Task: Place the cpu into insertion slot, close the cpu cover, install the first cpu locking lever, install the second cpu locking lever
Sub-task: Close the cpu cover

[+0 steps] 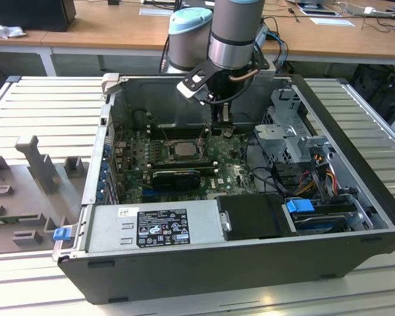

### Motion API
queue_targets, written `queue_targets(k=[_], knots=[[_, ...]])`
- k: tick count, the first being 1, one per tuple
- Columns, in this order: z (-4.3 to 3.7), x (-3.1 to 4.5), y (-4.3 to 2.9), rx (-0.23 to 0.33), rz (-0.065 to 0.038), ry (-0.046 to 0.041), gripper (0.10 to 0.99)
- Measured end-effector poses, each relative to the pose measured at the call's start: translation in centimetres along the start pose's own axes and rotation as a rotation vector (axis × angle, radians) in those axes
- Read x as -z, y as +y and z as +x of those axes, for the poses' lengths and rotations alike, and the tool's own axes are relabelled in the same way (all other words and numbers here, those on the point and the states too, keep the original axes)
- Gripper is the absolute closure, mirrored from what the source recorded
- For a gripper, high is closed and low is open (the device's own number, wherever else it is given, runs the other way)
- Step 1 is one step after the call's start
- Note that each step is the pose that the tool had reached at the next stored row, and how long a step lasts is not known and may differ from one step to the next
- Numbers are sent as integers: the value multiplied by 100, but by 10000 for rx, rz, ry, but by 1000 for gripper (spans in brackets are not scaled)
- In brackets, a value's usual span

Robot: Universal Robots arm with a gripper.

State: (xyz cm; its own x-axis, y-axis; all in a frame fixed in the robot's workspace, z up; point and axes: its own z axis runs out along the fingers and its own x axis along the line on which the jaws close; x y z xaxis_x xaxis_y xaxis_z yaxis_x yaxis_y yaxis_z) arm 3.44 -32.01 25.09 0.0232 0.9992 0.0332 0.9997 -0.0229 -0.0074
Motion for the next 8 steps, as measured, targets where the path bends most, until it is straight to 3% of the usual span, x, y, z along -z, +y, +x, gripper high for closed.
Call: queue_targets(k=[8], knots=[[-1, 0, -42, 0, 0, 0, 980]])
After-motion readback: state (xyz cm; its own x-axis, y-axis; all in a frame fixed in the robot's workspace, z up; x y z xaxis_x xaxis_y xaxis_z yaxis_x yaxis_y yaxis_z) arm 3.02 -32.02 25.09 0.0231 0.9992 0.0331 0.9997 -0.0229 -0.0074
